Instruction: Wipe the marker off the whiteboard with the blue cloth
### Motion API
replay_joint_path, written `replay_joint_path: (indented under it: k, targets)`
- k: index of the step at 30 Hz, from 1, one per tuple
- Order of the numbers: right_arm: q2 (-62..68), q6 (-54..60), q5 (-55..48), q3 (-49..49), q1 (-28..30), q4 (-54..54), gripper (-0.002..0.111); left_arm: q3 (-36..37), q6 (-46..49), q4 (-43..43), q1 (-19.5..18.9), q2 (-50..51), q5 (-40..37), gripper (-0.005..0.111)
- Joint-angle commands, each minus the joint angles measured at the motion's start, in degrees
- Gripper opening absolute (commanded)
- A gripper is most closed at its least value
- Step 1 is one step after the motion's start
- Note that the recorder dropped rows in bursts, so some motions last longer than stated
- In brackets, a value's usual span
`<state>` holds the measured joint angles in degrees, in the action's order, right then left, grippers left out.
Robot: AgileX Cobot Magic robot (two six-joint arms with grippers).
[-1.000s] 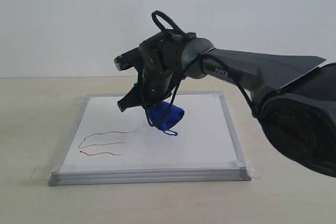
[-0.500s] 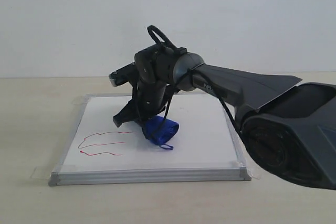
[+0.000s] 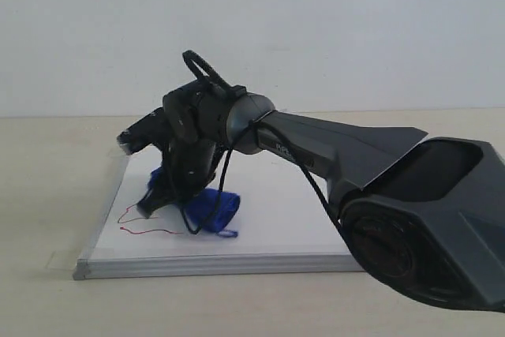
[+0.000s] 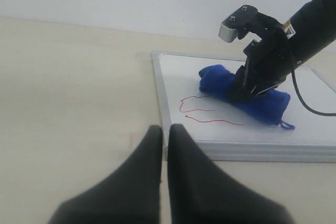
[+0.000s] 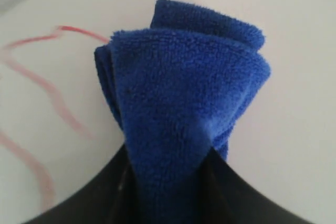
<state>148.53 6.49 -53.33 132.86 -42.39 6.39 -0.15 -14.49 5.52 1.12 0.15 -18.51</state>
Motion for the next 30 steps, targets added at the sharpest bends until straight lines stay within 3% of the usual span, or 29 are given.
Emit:
replay_joint_path:
  k: [1, 4, 8, 12, 19, 27, 30]
  targets:
    - [2.24, -9.50, 2.77, -0.17, 3.97, 16.22, -0.001, 0.15, -0.57, 0.02, 0.12, -0.15, 0.51, 0.004]
    - [2.94, -5.95, 4.09, -0.17, 4.45, 8.07, -0.001, 0.15, -0.57, 0.02, 0.12, -0.15, 0.51, 0.004]
    - [2.80, 7.94, 2.89, -0.17, 2.19, -12.57, -0.001, 0.15, -0.57, 0.02, 0.12, -0.15, 0.51, 0.004]
    - [1.35, 13.73, 0.00, -0.17, -1.54, -20.67, -0.001, 0.15, -0.57, 0.02, 0.12, -0.15, 0.51, 0.004]
    - [-0.45, 14.59, -2.11, -0.17, -4.36, -17.69, -0.001, 0.15, -0.57, 0.02, 0.12, -0.15, 0.51, 0.004]
    - [1.57, -5.89, 5.73, -0.17, 1.02, 12.55, -0.001, 0.15, -0.57, 0.02, 0.12, -0.15, 0.51, 0.004]
    - [2.20, -5.85, 5.00, -0.17, 1.72, 8.18, -0.001, 0.15, -0.57, 0.02, 0.12, -0.15, 0.51, 0.004]
